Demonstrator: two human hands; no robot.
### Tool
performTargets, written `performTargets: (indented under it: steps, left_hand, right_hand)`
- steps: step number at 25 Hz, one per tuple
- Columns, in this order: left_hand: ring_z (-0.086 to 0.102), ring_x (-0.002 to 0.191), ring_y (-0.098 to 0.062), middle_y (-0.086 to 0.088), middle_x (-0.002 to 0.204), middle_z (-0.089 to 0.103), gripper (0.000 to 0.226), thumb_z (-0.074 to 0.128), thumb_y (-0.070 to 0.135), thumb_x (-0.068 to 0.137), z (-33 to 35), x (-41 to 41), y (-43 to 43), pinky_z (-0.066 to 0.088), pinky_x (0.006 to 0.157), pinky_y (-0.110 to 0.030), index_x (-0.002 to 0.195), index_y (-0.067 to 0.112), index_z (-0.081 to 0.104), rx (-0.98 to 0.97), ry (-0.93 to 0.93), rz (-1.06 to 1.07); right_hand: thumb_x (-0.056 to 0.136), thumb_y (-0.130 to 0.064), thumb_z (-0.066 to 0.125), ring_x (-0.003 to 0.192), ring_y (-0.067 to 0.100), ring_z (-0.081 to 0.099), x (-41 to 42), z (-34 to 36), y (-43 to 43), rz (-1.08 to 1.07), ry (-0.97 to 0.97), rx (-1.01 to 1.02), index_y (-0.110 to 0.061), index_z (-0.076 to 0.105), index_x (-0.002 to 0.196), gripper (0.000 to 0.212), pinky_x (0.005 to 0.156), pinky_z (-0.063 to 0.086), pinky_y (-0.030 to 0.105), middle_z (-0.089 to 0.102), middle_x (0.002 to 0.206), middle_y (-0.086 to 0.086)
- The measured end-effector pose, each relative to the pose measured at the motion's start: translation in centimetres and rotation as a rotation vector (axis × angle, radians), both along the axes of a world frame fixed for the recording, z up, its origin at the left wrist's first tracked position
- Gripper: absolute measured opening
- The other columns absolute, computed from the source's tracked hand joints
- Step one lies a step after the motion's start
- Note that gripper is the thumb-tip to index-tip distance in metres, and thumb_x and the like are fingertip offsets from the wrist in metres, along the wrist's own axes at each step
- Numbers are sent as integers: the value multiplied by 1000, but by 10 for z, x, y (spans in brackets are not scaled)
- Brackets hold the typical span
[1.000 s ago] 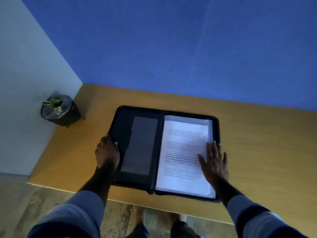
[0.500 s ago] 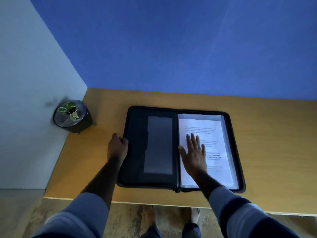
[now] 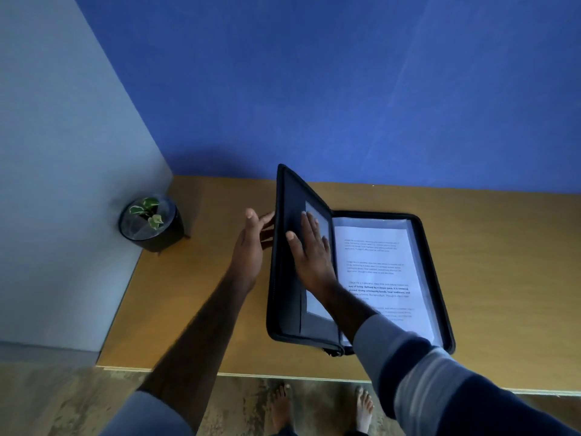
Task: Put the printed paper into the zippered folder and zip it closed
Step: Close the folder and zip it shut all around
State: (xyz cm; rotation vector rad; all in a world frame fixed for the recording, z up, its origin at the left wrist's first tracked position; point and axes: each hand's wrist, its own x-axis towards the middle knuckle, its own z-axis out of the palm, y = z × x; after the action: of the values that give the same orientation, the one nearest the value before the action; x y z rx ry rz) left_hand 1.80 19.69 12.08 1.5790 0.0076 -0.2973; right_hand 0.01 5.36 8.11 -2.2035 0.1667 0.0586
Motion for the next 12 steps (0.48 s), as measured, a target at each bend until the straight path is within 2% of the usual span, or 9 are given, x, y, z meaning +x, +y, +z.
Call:
performTargets:
  steps: [2, 4, 6, 8, 10, 12]
  left_hand:
    - [47, 135, 4, 13, 151, 50, 84, 6, 75, 92, 4, -12, -25, 34, 114, -26, 154, 29, 38, -93, 1, -67]
    - [31, 148, -1, 14, 161, 33, 80, 5, 70, 93, 7, -23, -55, 24, 120, -27, 159, 29, 26, -169, -40, -117]
    - [25, 150, -2, 13, 163, 28, 82, 9, 70, 92, 8, -34, -87, 21, 121, -25, 159, 25, 24, -205, -48, -130]
    - [25, 150, -1, 10, 163, 28, 76, 15, 62, 95, 6, -44, -121, 21, 123, -23, 159, 21, 25, -230, -40, -112]
    - [33, 147, -1, 7, 160, 36, 68, 20, 52, 99, 2, -53, -152, 25, 123, -27, 157, 18, 30, -220, -53, -99]
    - [38, 146, -10, -4, 157, 41, 61, 25, 42, 103, -10, -60, -175, 29, 124, -37, 156, 11, 31, -217, -62, -114]
  right_hand:
    - [108, -47, 34, 156, 9, 5, -3, 26, -4, -54, -16, 202, -22, 14, 163, 64, 128, 5, 48, 10, 171, -4]
    - [108, -46, 35, 155, 5, 10, -8, 49, -16, -91, -27, 391, -24, 16, 162, 62, 129, 10, 42, 14, 170, -7]
    - [107, -46, 39, 149, -2, 23, -13, 66, -34, -95, -26, 504, -26, 19, 162, 61, 125, 20, 27, 24, 167, -10]
    - [105, -40, 48, 131, -11, 45, -18, 76, -58, -100, -5, 517, -32, 28, 159, 58, 108, 36, 12, 44, 154, -15]
    - [103, -26, 53, 118, 0, 60, -22, 82, -87, -116, 3, 506, -35, 40, 152, 52, 100, 47, 21, 60, 139, -13]
    - [100, -15, 52, 102, 7, 68, -28, 83, -120, -123, -25, 499, -35, 52, 141, 46, 91, 54, 30, 70, 118, -9]
